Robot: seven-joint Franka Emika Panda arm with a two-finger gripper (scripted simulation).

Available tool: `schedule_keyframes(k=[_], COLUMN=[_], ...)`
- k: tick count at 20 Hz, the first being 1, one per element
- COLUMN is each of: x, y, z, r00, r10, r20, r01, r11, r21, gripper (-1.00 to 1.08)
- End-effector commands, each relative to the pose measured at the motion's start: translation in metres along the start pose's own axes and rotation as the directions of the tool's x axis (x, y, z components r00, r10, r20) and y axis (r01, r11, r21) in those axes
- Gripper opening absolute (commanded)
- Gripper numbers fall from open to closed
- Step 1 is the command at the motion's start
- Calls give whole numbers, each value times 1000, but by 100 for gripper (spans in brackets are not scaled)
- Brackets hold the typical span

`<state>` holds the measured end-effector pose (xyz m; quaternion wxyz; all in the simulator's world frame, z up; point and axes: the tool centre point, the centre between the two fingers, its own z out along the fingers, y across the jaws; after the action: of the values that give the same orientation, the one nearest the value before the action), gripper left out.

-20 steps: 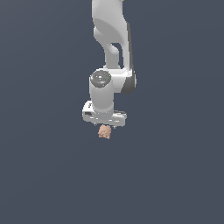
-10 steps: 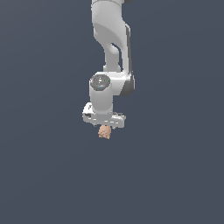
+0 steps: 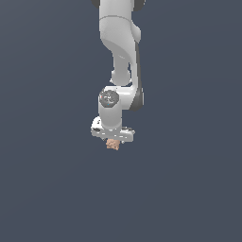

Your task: Pick up the object and move it to a goal position.

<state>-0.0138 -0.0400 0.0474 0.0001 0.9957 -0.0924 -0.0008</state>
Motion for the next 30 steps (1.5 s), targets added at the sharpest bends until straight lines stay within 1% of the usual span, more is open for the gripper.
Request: schedule_keyframes(k=[1,3,4,13,19,25,30], x=[1,1,1,1,0,-7,-15], y=[0,0,0,0,-2,-8,-17], z=[5,6,6,6,-1,-24,-57], r00=[1000,1000,1000,1000,1000,1000,1000], r10=[0,0,0,0,1,1,1], r20=[-1,-1,-1,-1,-2,-2,-2], r01=[0,0,0,0,-1,-1,-1], r11=[1000,1000,1000,1000,1000,1000,1000], r21=[0,0,0,0,0,0,0], gripper=[100,100,-100,-100,-100,-100,-100])
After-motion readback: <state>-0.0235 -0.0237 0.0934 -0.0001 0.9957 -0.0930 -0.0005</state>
